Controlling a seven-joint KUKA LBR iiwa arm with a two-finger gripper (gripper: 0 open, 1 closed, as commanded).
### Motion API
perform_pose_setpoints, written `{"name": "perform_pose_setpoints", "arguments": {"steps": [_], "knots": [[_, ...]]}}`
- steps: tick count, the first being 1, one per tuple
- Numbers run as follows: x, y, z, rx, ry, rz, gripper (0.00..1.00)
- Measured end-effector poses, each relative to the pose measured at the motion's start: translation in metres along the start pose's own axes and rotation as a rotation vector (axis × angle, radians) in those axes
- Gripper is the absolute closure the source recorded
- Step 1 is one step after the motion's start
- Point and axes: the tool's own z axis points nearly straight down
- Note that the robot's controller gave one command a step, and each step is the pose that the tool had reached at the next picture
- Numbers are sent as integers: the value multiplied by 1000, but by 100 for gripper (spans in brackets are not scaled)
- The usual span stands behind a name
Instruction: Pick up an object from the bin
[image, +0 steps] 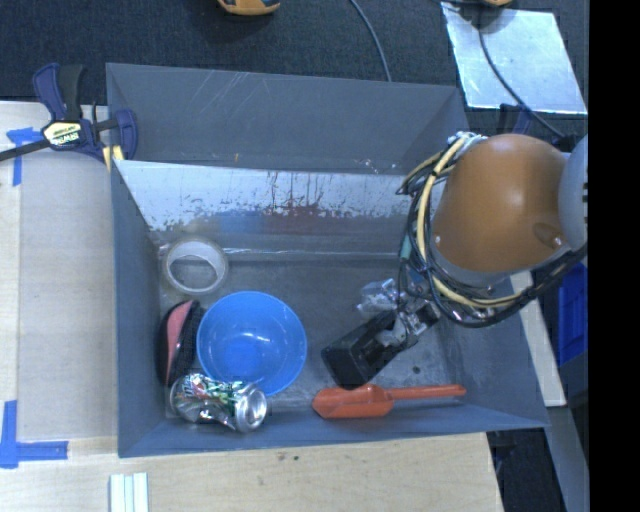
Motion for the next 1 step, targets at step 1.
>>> {"name": "perform_pose_setpoints", "arguments": {"steps": [1], "knots": [[5,-3,-24,2,-8,-2,100]]}}
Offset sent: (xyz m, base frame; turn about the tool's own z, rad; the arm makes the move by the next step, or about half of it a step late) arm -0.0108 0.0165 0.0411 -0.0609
